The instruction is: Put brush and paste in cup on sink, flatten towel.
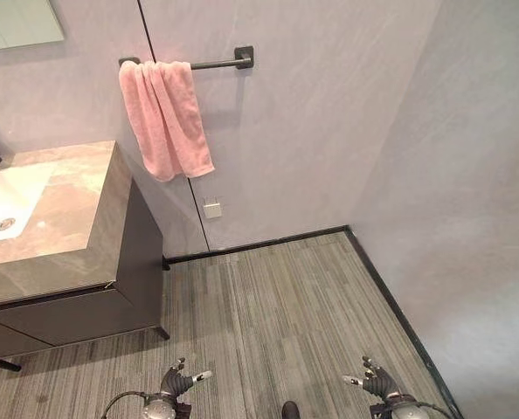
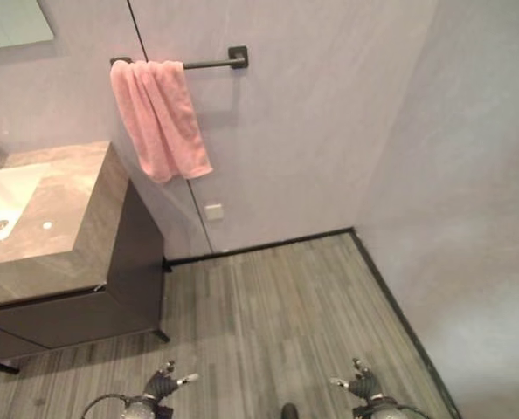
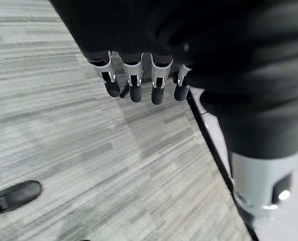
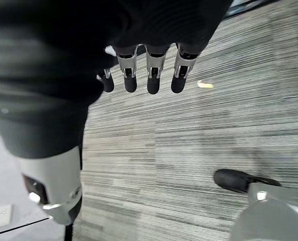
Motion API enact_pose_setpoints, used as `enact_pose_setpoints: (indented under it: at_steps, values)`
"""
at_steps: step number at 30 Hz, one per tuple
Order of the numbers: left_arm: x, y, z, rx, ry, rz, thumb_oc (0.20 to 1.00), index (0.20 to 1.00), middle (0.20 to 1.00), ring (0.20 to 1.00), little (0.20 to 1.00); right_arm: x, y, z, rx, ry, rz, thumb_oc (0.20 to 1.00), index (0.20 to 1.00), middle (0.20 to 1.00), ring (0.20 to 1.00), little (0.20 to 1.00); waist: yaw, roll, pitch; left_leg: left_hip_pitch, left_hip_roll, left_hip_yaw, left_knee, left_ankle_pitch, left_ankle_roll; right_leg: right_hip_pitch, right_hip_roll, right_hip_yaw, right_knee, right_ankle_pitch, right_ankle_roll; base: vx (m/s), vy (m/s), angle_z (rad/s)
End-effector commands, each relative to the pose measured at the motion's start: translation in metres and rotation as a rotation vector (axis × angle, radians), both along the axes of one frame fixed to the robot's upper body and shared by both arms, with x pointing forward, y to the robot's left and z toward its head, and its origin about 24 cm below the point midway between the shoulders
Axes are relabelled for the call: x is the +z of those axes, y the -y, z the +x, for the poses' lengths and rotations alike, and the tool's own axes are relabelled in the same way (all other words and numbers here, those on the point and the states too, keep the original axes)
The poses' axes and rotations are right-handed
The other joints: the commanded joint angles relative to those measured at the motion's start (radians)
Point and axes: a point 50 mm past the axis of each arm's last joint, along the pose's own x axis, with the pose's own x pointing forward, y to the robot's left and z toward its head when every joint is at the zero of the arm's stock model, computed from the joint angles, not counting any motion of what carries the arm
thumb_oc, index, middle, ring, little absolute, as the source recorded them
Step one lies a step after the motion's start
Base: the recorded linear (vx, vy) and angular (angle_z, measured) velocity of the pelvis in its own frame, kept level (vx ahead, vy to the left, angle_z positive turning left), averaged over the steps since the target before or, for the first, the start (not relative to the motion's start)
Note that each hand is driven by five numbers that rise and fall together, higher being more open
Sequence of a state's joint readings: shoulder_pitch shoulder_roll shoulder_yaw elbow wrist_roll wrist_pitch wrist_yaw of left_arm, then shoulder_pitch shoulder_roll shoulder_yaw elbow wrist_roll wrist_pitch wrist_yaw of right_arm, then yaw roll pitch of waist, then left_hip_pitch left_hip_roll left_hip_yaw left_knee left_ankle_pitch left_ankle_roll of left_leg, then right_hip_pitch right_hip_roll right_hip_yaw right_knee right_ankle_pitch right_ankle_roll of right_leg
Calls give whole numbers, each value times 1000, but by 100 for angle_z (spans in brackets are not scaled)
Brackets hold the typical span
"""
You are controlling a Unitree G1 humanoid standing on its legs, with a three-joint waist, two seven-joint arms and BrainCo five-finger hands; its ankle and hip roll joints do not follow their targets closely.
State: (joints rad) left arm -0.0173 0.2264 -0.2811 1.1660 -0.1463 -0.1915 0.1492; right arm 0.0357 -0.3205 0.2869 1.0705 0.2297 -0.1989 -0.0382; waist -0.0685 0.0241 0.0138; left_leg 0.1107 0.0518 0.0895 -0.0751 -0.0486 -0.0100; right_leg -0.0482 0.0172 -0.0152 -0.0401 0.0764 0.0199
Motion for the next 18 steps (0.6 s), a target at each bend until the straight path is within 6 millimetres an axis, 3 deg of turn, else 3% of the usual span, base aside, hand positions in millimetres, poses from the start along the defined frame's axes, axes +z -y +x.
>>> enact_pose_setpoints:
  at_steps: [1,9,18]
  values:
    - [3,-11,6,27,16,49,1000,1000,1000,1000,1000,0,-6,6,-64,40,51,1000,1000,1000,1000,1000,0,-53,-48,-47,-75,-3,-5,54,1,9,-51,36,85,-65,82,0,0,0]
    - [2,-22,-6,102,8,66,1000,1000,1000,1000,1000,7,-2,15,-109,111,73,1000,1000,1000,1000,1000,5,-44,-44,-50,-75,-8,2,49,0,15,-53,32,76,-69,79,0,0,0]
    - [9,-31,1,126,67,91,1000,1000,1000,1000,1000,22,-3,41,-36,205,59,1000,1000,1000,1000,1000,25,-43,-12,-88,-95,-19,18,46,13,-7,-73,30,73,-56,93,-17,41,1]
